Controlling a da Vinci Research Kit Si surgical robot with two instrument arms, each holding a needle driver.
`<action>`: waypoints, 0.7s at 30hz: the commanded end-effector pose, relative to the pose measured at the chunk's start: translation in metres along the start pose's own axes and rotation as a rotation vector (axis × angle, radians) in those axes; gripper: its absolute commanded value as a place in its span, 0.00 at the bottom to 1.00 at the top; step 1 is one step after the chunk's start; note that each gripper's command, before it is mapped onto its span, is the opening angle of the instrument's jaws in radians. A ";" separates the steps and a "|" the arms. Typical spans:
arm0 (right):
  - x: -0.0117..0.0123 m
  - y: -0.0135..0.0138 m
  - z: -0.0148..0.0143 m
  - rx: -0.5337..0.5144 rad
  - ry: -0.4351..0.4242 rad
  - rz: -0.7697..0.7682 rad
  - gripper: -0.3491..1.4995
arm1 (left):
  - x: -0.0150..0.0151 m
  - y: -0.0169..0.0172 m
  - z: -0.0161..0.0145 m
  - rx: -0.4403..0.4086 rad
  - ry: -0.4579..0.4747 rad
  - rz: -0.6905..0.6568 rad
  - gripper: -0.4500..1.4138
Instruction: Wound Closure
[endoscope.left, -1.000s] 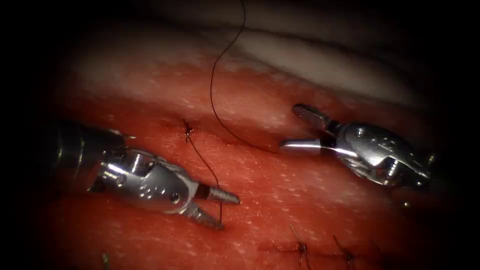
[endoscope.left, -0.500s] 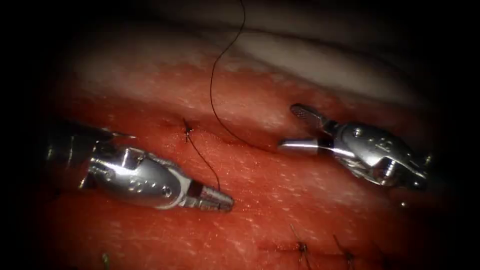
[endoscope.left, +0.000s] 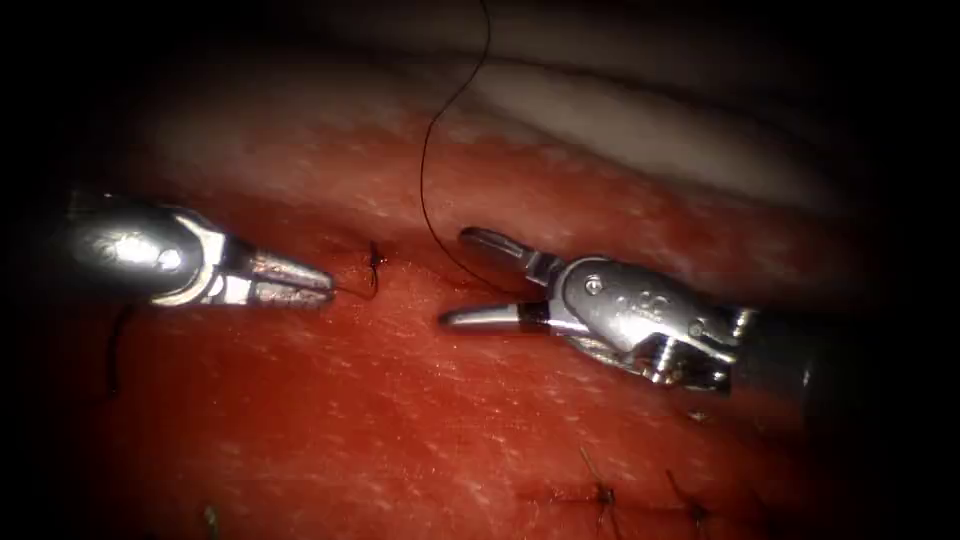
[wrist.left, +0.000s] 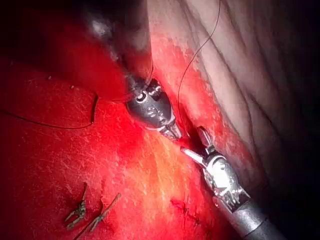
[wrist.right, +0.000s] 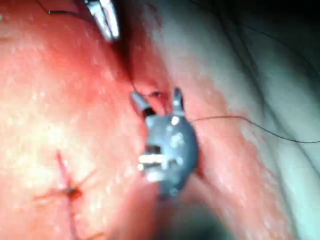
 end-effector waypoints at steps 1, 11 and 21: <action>0.0000 -0.0002 0.0018 0.003 -0.004 -0.011 0.93 | -0.0004 0.0004 0.0006 0.001 -0.003 -0.003 0.05; -0.0007 -0.0022 0.0079 -0.026 -0.036 -0.115 0.95 | 0.0002 0.0007 0.0012 -0.002 0.000 -0.009 0.05; -0.0026 -0.0028 0.0117 -0.016 -0.059 -0.173 0.93 | 0.0013 0.0010 0.0010 -0.006 0.004 -0.017 0.05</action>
